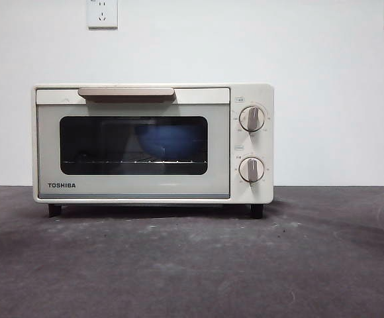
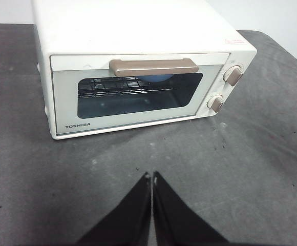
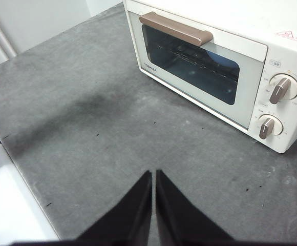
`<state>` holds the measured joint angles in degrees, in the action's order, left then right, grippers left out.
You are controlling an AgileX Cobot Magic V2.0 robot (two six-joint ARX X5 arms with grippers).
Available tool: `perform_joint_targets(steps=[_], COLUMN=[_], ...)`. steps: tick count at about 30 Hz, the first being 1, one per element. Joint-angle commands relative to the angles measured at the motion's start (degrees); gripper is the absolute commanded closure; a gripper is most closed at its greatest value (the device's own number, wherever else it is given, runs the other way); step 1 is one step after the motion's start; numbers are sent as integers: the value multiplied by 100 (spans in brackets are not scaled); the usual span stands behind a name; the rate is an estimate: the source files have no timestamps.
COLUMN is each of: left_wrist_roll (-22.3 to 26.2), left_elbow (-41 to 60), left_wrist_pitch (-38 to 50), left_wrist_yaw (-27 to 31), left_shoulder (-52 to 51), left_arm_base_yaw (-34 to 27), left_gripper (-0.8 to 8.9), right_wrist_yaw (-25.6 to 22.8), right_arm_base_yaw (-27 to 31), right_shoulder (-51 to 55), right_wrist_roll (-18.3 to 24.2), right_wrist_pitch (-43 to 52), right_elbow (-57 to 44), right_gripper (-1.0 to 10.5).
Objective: Place pumpkin in the steamer
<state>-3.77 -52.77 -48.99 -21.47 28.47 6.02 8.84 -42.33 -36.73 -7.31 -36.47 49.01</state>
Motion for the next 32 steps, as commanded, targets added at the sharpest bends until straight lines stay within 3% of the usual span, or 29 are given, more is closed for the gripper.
perform_joint_targets(steps=[1, 16, 19, 22, 27, 32], left_wrist_roll=[72, 76, 726, 1104, 1123, 1123], left_elbow=[-96, -96, -85, 162, 1165, 2295], left_wrist_pitch=[57, 50, 302, 1421, 3541, 4520], left_wrist_yaw=[-4, -4, 31, 138, 811, 1279], left_shoulder=[20, -2, -109, -348, -907, -1534], left_arm_base_yaw=[11, 11, -2, -109, -428, -743], left_gripper=[795, 795, 795, 795, 795, 795], right_wrist_yaw=[9, 9, 9, 9, 9, 9], right_arm_base_yaw=[-44, -44, -44, -44, -44, -44], right_shoulder=[-22, -22, -22, -22, -22, -22], right_wrist_roll=[-7, -7, -7, -7, -7, -7], right_wrist_pitch=[68, 68, 68, 68, 68, 68], right_elbow=[48, 48, 48, 48, 48, 48], right_gripper=[939, 939, 939, 939, 939, 939])
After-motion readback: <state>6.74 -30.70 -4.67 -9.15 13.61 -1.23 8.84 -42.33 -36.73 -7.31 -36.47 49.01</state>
